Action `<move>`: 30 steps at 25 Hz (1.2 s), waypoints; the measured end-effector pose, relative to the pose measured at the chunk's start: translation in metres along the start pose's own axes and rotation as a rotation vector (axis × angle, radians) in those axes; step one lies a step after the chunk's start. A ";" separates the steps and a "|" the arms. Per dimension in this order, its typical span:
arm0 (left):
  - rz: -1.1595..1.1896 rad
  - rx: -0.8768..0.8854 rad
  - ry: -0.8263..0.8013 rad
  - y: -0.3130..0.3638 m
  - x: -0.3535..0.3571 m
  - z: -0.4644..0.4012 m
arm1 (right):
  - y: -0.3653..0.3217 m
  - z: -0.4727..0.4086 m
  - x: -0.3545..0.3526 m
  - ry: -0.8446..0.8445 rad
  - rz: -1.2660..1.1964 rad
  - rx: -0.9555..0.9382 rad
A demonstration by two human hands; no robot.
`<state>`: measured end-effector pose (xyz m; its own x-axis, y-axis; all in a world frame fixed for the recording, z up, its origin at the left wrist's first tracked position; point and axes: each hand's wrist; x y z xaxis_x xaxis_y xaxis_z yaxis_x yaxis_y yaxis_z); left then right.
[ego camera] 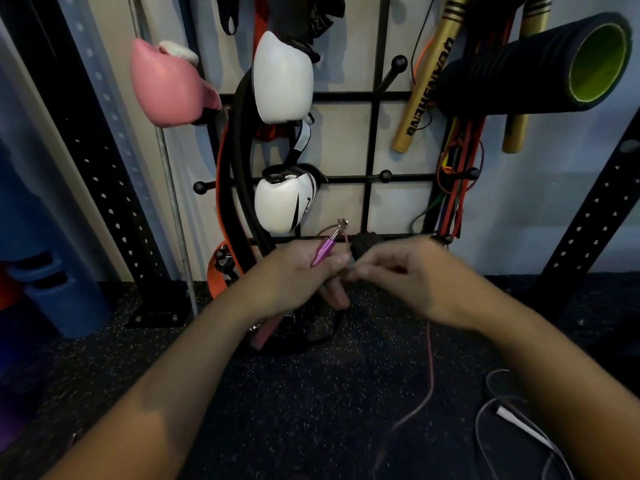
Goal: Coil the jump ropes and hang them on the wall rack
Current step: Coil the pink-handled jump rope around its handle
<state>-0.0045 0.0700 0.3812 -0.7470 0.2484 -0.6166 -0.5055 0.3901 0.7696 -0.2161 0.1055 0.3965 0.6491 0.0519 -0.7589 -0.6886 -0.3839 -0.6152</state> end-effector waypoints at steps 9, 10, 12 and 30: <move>0.681 -0.080 -0.124 0.008 0.011 0.000 | 0.022 -0.010 0.001 0.343 -0.252 -0.051; 0.725 -0.086 -0.111 0.008 0.013 0.000 | 0.024 -0.011 0.002 0.351 -0.278 -0.037; 0.797 -0.079 -0.078 0.008 0.019 0.000 | 0.026 -0.011 0.003 0.389 -0.324 0.010; 1.085 -0.070 -0.070 0.026 0.020 0.009 | 0.027 -0.010 0.005 0.489 -0.303 0.089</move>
<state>-0.0285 0.0928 0.3875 -0.7853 0.4805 0.3903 0.3831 -0.1180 0.9161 -0.2283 0.0858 0.3782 0.8809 -0.2924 -0.3721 -0.4593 -0.3386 -0.8212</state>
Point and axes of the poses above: each hand's wrist, its own z-axis away from the middle knuckle, its own x-axis out of the palm, y = z × x, and after that the axes turned 4 degrees about y, right-handed
